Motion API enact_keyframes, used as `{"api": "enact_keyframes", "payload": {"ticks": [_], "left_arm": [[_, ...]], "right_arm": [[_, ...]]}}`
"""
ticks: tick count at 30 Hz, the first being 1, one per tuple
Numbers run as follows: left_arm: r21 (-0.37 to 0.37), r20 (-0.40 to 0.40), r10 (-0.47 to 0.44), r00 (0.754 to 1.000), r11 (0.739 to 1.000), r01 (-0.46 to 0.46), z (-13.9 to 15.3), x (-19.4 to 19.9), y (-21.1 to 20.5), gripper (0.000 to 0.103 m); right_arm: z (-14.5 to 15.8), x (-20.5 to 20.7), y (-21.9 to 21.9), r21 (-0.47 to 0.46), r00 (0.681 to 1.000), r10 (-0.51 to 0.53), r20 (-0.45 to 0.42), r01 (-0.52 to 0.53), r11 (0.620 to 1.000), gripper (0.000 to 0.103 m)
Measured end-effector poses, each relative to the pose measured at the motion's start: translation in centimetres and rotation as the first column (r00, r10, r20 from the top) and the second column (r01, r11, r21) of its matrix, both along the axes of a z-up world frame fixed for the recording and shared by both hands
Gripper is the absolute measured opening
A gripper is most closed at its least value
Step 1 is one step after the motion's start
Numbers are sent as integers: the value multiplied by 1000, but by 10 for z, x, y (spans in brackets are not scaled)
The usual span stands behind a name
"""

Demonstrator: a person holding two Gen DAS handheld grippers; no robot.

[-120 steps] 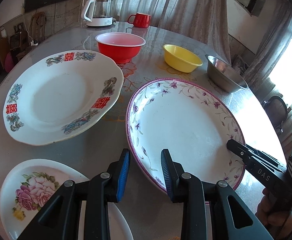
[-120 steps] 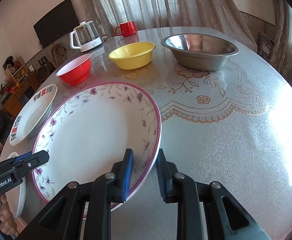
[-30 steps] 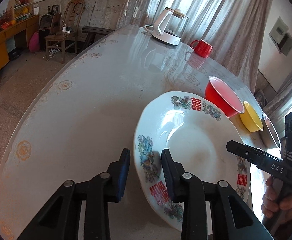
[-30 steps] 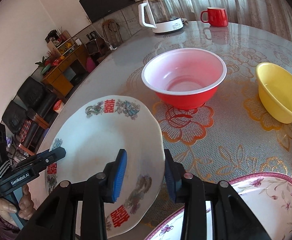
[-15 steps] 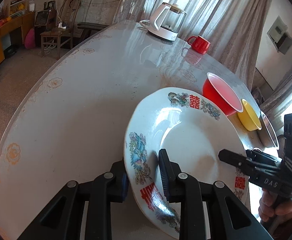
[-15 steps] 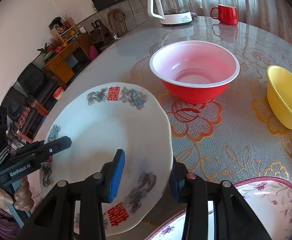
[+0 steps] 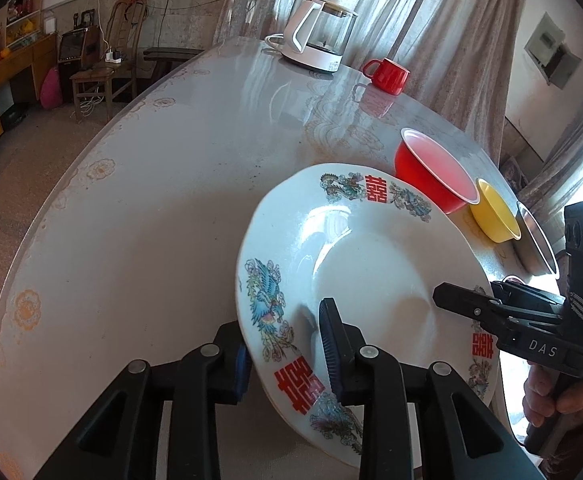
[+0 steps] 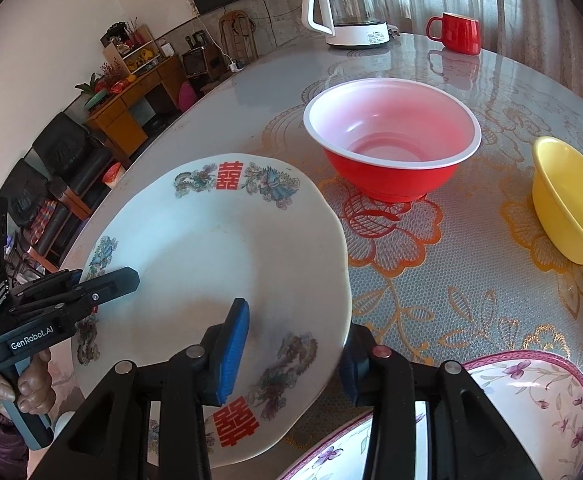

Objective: Organize plates and bowls
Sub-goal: 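Carry the double-happiness plate with both grippers over the purple-floral plate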

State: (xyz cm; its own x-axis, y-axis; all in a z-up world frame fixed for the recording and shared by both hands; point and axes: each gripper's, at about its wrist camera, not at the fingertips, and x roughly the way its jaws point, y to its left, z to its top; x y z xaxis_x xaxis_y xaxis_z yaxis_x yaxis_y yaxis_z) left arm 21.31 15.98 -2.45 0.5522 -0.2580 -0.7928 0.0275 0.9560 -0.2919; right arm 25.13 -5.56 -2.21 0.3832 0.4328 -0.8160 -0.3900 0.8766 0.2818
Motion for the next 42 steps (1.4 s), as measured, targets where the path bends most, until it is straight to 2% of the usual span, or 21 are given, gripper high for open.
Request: {"api": "enact_keyframes", "payload": {"ticks": [4,8,10,12,13,16,17,24,28,32,37,42], "left_arm": [[33,9,-7,1000,999,7,0,-10,-7,29],[-29,13,-19,1000,999,19,-2,-8,2,29],[-66,10,9,1000,998,-8,-2,-3,10,29],[-56,18,25,1000,998,-24,-3,1,9,27],[-42,27,17,999,999,-16,-2,1,6,30],[38,53,-2,999,999,0,-1,-3,-4,30],[43,54,-2,999,999,0,-1,-5,-5,30],[-81,20,3,1000,997,-2,0,-7,5,30],[-96,13,10,1000,995,-9,-1,-8,6,30],[-57,26,58,998,997,-56,-1,-5,9,30],[8,53,50,997,999,-51,-2,-3,1,33],[1,61,30,998,1000,-30,-1,-9,2,32]], "right_arm": [[0,0,0,1,1000,-9,-2,9,1000,43],[0,1,-1,32,1000,-21,-19,22,999,43],[0,1,-2,46,999,-11,-30,13,999,43],[0,-1,1,22,1000,3,-21,-3,1000,42],[0,-2,3,14,1000,8,-12,-8,1000,42],[-1,-3,4,-1,1000,9,3,-9,1000,42],[0,-2,3,0,1000,5,3,-5,1000,42],[0,-3,3,10,1000,-5,-2,5,1000,42],[1,-2,-2,76,999,-15,-39,18,997,43],[0,-4,0,65,999,0,-35,2,998,42],[-1,-4,8,1,1000,17,-5,-17,1000,42],[0,-3,5,8,1000,4,-6,-4,1000,42]]}}
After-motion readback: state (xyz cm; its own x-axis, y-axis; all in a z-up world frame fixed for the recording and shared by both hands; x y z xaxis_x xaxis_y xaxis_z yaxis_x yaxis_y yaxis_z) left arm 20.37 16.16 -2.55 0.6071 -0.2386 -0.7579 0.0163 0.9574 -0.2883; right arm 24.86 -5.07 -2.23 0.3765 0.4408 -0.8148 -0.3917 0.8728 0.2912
